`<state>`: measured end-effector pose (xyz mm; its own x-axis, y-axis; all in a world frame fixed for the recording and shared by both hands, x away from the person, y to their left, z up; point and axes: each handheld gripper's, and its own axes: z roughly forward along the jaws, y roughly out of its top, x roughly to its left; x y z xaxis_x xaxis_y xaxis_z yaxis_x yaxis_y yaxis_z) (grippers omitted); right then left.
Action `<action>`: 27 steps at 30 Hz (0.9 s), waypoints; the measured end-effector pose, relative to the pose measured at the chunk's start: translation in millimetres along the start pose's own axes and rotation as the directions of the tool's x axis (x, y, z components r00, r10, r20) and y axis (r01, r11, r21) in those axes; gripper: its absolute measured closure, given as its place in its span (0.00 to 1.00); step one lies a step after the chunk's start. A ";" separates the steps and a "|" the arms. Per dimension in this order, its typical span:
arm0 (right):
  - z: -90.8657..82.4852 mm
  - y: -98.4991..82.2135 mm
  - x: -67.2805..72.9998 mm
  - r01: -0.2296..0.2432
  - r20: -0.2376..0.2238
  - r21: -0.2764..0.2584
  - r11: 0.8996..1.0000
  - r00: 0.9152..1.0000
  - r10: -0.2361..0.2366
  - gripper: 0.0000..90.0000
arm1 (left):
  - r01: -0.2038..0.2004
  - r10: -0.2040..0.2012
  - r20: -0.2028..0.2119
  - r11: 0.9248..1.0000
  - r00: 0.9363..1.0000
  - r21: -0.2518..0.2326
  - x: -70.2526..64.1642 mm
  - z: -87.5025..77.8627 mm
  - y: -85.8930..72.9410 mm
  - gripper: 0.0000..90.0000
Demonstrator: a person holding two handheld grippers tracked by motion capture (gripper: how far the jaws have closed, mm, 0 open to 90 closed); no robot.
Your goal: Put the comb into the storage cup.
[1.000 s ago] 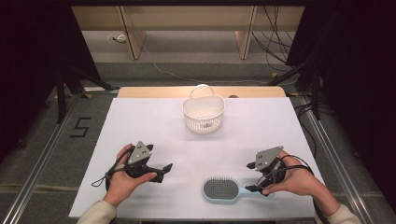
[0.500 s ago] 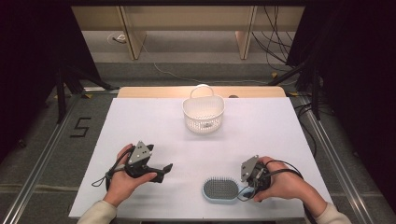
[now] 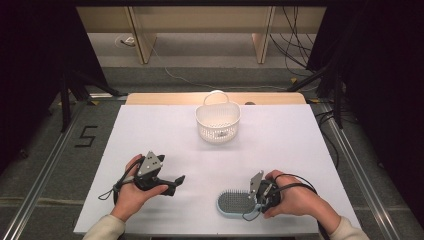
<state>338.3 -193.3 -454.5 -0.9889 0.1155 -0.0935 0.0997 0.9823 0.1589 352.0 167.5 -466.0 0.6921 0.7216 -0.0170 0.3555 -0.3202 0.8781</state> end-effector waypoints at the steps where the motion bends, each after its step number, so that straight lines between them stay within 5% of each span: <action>1: 0.0 1.1 -0.5 0.008 -0.005 0.010 1.000 1.000 -0.008 0.56 | 0.000 0.000 0.000 1.000 1.000 0.001 -0.1 0.0 0.0 0.00; 7: 0.7 6.9 -1.1 0.032 -0.049 0.047 0.998 0.998 -0.030 0.70 | 0.002 -0.002 -0.001 1.000 1.000 0.001 -0.2 0.1 -0.1 0.00; 27: 2.4 12.2 -2.4 0.054 -0.089 0.075 0.996 0.995 -0.047 0.77 | 0.001 -0.001 0.000 1.000 1.000 0.001 -0.9 0.5 0.1 0.00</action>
<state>342.1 -181.3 -454.7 -0.9984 0.0553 -0.0134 0.0541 0.9953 0.0798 351.7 166.5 -466.2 0.6917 0.7219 -0.0175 0.3566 -0.3204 0.8776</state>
